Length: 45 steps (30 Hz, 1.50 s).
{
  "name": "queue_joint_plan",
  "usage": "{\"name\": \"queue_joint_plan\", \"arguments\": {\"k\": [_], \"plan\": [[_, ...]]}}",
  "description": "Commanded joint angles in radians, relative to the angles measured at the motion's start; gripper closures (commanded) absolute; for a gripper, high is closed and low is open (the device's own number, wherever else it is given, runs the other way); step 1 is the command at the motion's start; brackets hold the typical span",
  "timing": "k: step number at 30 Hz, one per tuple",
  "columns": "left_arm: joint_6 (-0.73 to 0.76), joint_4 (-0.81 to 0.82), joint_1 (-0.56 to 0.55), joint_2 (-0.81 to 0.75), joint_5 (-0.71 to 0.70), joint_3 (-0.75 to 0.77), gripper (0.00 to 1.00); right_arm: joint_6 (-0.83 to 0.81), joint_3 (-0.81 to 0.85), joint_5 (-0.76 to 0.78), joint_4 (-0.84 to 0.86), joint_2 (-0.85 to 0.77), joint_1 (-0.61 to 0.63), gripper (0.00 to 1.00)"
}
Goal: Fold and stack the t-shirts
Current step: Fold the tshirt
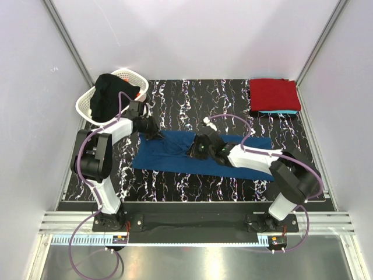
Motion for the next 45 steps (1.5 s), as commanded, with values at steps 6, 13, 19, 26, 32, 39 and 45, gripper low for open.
{"name": "queue_joint_plan", "arguments": {"k": [6, 13, 19, 26, 32, 39, 45], "plan": [[0.072, -0.064, 0.008, -0.063, -0.075, 0.132, 0.99, -0.051, 0.116, -0.032, -0.003, 0.118, 0.039, 0.89], [0.092, -0.104, 0.014, -0.168, -0.152, 0.035, 0.92, -0.016, 0.182, 0.045, -0.019, 0.164, 0.031, 0.85], [0.074, -0.099, 0.0, -0.261, -0.175, -0.112, 0.86, 0.021, 0.201, 0.102, -0.046, 0.187, 0.005, 0.85], [0.072, -0.09, -0.006, -0.295, -0.187, -0.19, 0.71, 0.041, 0.228, 0.128, -0.1, 0.225, -0.007, 0.86], [0.063, -0.078, -0.006, -0.287, -0.167, -0.204, 0.63, 0.041, 0.228, 0.142, -0.118, 0.225, -0.019, 0.86], [0.069, -0.035, -0.007, -0.263, -0.144, -0.222, 0.51, 0.044, 0.202, 0.123, -0.125, 0.172, -0.021, 0.72], [0.058, -0.012, -0.012, -0.228, -0.127, -0.219, 0.49, 0.041, 0.196, 0.123, -0.123, 0.173, -0.021, 0.64]]}}
